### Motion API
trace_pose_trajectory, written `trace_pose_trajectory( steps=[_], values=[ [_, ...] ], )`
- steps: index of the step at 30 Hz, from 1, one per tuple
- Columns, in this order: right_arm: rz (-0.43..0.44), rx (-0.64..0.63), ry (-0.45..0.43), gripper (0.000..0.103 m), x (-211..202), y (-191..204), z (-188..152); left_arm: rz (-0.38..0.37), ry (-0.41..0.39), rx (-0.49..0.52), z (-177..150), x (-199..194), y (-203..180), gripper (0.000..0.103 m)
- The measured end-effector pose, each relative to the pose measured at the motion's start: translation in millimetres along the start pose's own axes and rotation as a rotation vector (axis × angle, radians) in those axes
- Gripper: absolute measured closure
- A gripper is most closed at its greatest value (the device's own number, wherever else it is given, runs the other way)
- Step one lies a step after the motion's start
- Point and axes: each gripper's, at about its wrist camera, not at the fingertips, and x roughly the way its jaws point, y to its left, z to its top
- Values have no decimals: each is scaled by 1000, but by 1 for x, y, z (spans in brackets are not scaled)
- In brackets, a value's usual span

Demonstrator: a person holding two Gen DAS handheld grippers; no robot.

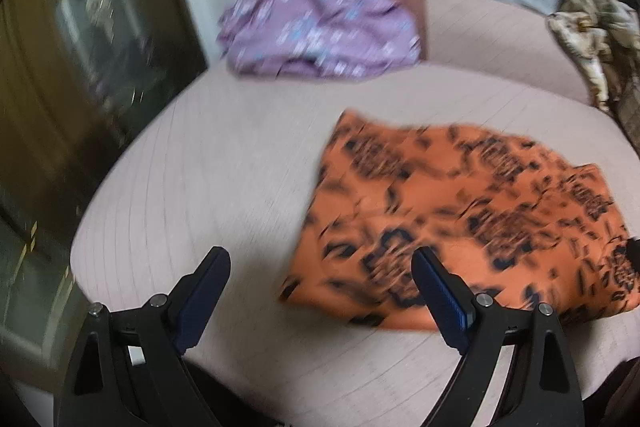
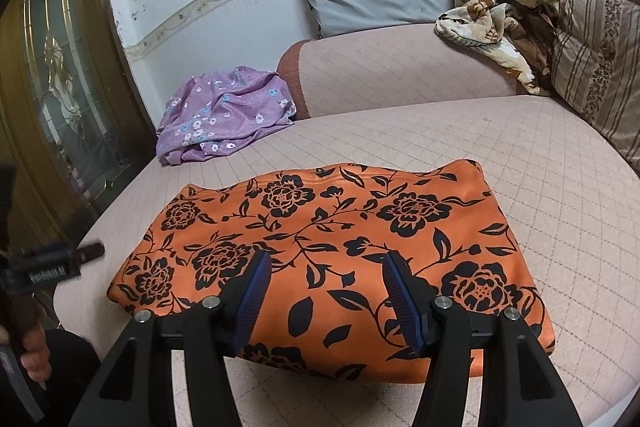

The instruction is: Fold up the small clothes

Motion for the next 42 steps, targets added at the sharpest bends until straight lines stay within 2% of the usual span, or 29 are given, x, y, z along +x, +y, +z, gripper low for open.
trace_pose_trajectory(
  steps=[4,8,9,10,11,12,13,15,17,18,21,27,31,32,34,36,40,41,42],
  values=[
    [13,32,19,42,3,-4,1,-27,107,-71,-20,19,18,11],
    [3,70,66,42,13,-9,0,-77,154,-116,-39,23,22,11],
    [10,83,92,42,17,-12,0,-102,160,-127,-42,24,22,15],
    [20,98,134,42,25,-14,-3,-117,166,-131,-43,25,21,25],
    [15,112,224,42,41,-17,-8,-136,173,-135,-44,26,20,31],
    [-8,122,305,41,55,-21,-15,-156,181,-140,-45,28,19,43],
    [-29,120,360,41,66,-22,-23,-170,188,-142,-44,29,18,46],
    [-39,77,320,41,60,-15,-20,-179,194,-146,-43,31,17,46],
    [-3,84,261,41,48,-13,-17,-189,182,-153,-40,29,16,46],
    [8,95,230,41,42,-13,-14,-191,173,-154,-39,29,16,43],
    [32,107,132,41,24,-14,-6,-187,162,-158,-34,29,16,25],
    [36,133,104,41,19,-14,-2,-209,161,-177,-24,41,11,24],
    [37,121,81,41,15,-14,-1,-223,163,-184,-20,55,4,27],
    [34,118,77,41,14,-14,-2,-228,159,-193,-19,58,4,32],
    [29,111,74,41,13,-14,-2,-231,149,-192,-19,60,2,58],
    [26,110,80,41,14,-14,-2,-216,128,-164,-19,59,-1,64],
    [21,116,76,41,16,-14,-1,-236,96,-160,-22,58,3,63],
    [21,117,75,41,16,-14,-1,-245,96,-162,-23,60,4,60],
    [20,118,74,41,15,-14,-1,-267,98,-169,-23,62,5,47]
  ],
)
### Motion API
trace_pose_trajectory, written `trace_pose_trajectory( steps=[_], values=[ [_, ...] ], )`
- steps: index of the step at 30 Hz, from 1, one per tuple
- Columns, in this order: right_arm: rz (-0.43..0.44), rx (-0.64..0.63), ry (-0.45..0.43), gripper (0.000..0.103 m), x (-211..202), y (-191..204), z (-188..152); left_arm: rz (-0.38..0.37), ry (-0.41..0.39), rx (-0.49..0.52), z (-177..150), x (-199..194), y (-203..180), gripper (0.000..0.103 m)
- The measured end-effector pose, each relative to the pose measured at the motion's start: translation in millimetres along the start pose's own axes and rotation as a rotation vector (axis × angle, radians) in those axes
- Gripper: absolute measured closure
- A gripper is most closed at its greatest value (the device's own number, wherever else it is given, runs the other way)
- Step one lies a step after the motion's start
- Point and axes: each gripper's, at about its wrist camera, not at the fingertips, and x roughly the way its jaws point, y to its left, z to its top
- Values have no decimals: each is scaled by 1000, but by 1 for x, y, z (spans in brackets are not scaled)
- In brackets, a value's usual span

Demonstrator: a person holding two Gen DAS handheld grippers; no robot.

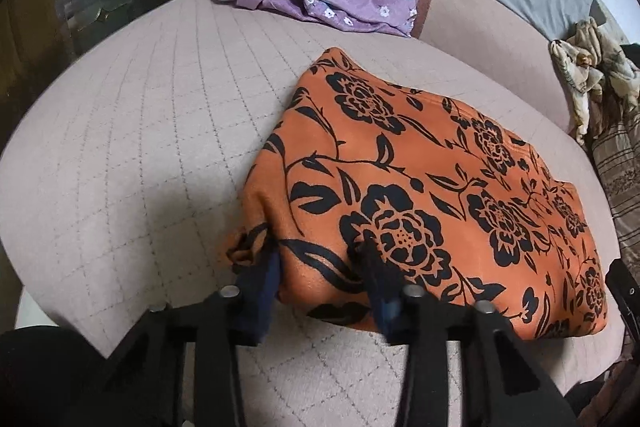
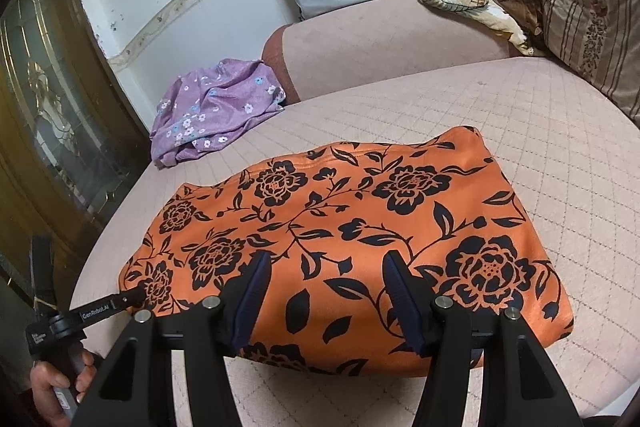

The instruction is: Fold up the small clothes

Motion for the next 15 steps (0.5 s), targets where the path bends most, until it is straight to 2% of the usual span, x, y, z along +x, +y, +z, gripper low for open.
trace_pose_trajectory(
  steps=[1,2,3,6,9,15],
  values=[
    [-2,1,3,41,0,0,0,-31,3,-5,0,1,0,35],
    [-4,1,7,41,1,0,-1,-47,1,-4,0,2,-1,32],
    [-6,1,12,41,2,0,-1,-37,-3,6,1,3,-5,30],
    [-8,5,18,41,4,-1,-1,-6,-18,29,2,4,-15,32],
    [-8,9,10,41,2,-2,-1,58,-67,65,3,-2,-20,71],
    [-4,5,4,41,2,0,0,78,-113,109,6,-17,-26,85]
  ],
)
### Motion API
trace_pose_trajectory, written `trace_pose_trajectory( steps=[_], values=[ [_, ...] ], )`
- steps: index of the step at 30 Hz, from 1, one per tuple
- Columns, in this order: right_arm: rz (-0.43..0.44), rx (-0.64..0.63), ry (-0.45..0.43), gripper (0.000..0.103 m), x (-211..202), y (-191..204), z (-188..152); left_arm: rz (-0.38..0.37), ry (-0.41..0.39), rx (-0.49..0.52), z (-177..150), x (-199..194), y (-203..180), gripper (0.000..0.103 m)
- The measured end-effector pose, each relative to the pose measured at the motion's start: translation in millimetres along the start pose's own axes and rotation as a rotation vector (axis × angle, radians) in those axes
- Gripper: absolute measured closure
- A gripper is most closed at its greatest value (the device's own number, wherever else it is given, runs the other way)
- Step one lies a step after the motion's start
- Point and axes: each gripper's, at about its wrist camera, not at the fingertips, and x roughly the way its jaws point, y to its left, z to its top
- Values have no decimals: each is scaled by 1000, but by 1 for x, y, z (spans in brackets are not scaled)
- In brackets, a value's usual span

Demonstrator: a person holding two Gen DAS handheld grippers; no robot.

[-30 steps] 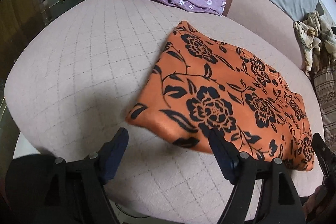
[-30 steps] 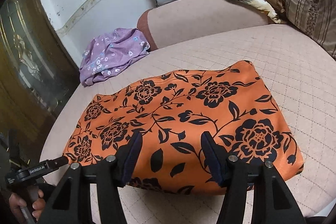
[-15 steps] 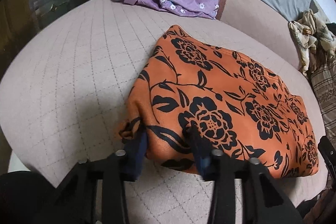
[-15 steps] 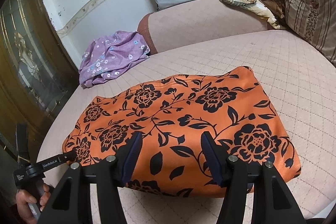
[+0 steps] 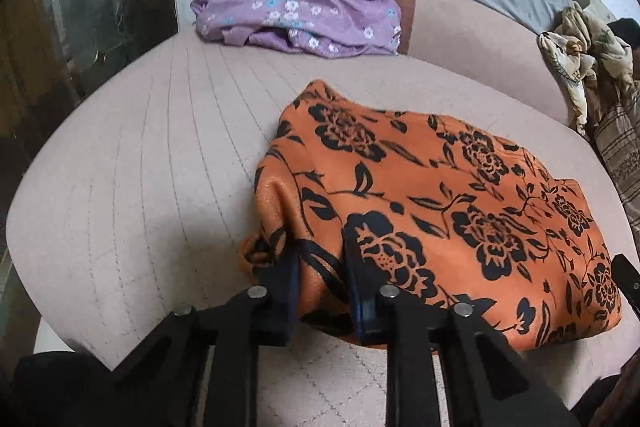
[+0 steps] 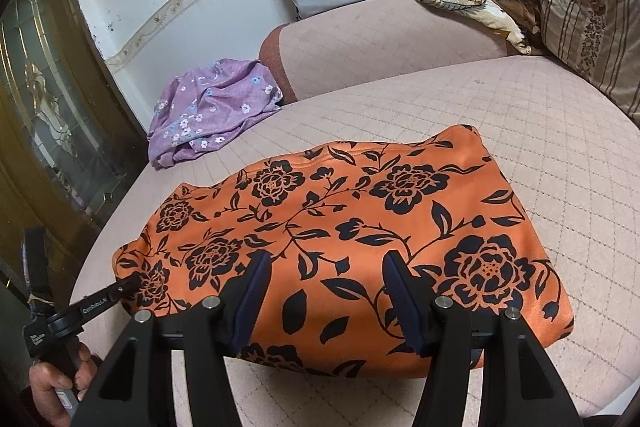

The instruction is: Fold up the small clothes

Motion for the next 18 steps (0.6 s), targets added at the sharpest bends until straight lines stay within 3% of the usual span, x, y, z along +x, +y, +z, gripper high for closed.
trace_pose_trajectory(
  steps=[4,11,17,18],
  values=[
    [-1,-5,3,41,0,1,0,37,-59,73,2,-14,-12,95],
    [4,9,1,41,0,-1,2,26,-164,175,7,-42,-35,98],
    [6,9,-1,41,0,-2,3,-11,-134,169,10,-45,-42,98],
    [7,11,2,41,0,-3,3,-20,-112,147,10,-42,-39,92]
  ],
)
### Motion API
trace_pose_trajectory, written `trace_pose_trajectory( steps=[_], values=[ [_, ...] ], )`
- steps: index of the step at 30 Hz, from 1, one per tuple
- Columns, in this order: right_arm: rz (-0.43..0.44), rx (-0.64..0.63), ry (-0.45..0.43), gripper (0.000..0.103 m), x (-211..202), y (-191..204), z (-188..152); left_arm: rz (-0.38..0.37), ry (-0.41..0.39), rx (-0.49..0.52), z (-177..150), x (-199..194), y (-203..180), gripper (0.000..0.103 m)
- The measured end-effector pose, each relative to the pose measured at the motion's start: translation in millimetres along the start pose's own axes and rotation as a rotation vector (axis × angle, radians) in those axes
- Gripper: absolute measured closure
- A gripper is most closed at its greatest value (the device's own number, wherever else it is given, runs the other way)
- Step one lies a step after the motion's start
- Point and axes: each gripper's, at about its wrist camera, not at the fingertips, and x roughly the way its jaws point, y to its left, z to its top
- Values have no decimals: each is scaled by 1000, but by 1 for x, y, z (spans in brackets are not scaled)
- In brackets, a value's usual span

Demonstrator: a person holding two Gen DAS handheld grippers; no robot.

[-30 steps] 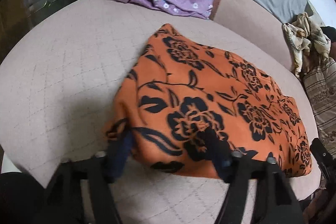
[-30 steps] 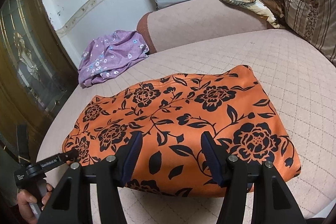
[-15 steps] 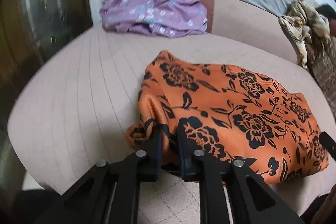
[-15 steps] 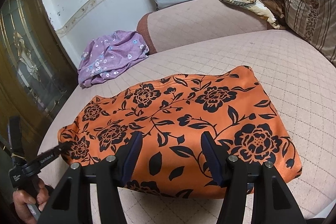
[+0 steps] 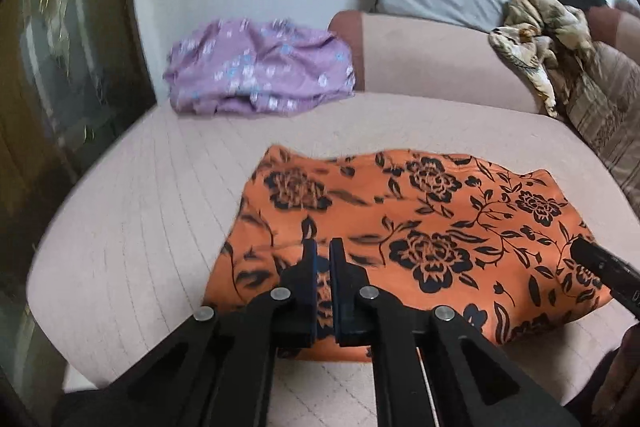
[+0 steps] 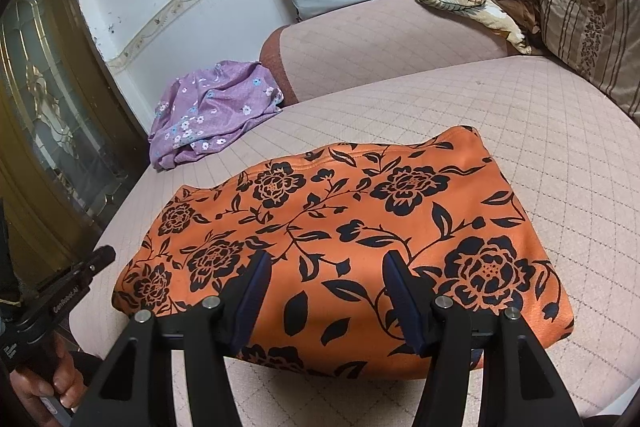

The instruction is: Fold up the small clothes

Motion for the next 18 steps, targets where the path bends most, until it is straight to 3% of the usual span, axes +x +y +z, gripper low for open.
trace_pose_trajectory(
  steps=[2,3,4,9,11,13,15,18],
  values=[
    [2,1,7,41,0,0,0,-41,88,-100,-7,7,15,59],
    [6,4,13,41,1,0,0,-63,134,-169,-15,10,26,32],
    [9,6,15,41,1,0,0,-81,175,-252,-25,11,38,24],
    [20,12,23,41,0,1,-1,-148,347,-534,-72,24,71,24],
    [27,16,25,41,1,1,-1,-170,371,-592,-78,34,74,24],
    [26,7,22,41,-1,3,-2,-158,316,-600,-73,39,73,20],
    [19,-4,16,41,-1,3,-2,-159,238,-541,-60,45,66,20],
    [13,0,15,41,-2,1,-2,-177,219,-485,-46,68,56,20]
  ],
)
